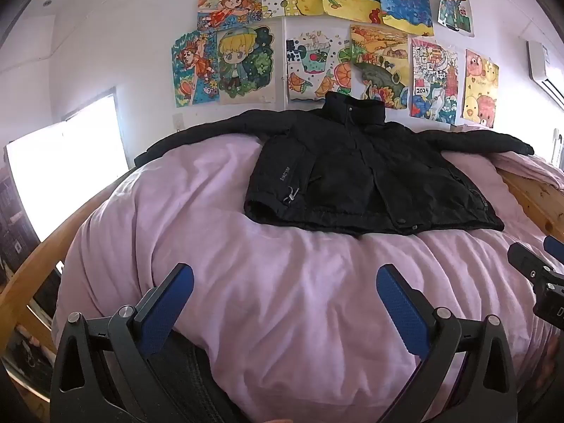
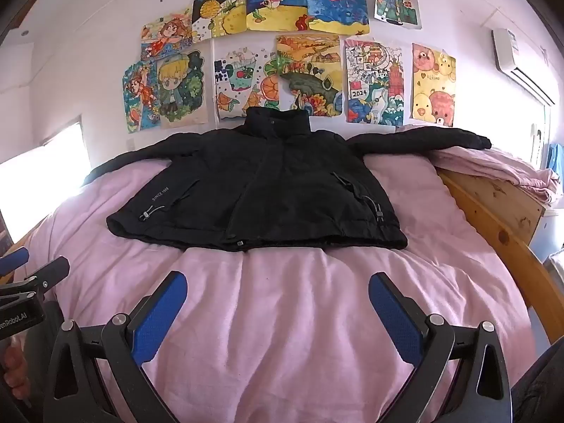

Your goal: Fold large clothes

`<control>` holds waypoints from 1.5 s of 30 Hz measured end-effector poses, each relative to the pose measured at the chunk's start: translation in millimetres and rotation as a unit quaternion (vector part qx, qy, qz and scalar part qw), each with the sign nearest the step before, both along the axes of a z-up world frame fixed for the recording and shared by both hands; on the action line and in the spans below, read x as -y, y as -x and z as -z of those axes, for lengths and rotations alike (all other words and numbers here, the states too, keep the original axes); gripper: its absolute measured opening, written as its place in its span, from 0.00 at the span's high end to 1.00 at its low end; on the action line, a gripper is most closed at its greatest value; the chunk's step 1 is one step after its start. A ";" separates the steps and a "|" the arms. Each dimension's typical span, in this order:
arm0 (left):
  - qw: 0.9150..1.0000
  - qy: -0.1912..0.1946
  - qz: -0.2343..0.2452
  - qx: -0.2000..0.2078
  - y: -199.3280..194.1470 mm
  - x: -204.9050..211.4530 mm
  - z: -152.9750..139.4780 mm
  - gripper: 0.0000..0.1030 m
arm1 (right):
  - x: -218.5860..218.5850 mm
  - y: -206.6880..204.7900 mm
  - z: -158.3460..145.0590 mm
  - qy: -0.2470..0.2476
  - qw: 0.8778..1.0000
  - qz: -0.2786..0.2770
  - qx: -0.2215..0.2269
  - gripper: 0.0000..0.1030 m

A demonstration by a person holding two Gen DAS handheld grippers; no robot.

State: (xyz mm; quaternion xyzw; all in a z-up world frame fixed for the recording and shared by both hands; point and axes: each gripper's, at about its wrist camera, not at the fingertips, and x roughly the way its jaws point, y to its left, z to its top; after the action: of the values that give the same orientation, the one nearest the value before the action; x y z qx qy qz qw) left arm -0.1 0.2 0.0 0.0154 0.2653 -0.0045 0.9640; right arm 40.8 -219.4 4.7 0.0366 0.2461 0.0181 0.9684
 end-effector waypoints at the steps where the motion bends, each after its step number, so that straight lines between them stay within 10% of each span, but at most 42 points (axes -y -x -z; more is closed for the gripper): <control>1: 1.000 0.000 0.000 0.000 0.0 -0.1 0.0 0.01 | 0.0 -0.5 0.3 -0.001 1.000 0.000 -0.001 0.00; 45: 1.000 0.000 -0.002 0.004 3.8 -3.2 -2.2 0.01 | 2.2 -2.3 5.3 -0.003 1.000 -0.001 -0.015 0.00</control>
State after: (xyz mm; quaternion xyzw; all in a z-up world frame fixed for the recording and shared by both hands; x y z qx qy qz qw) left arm -4.0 3.4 2.3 0.0145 0.2613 -0.0028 0.9651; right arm 43.1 -221.6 -0.6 0.0391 0.2603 0.0192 0.9645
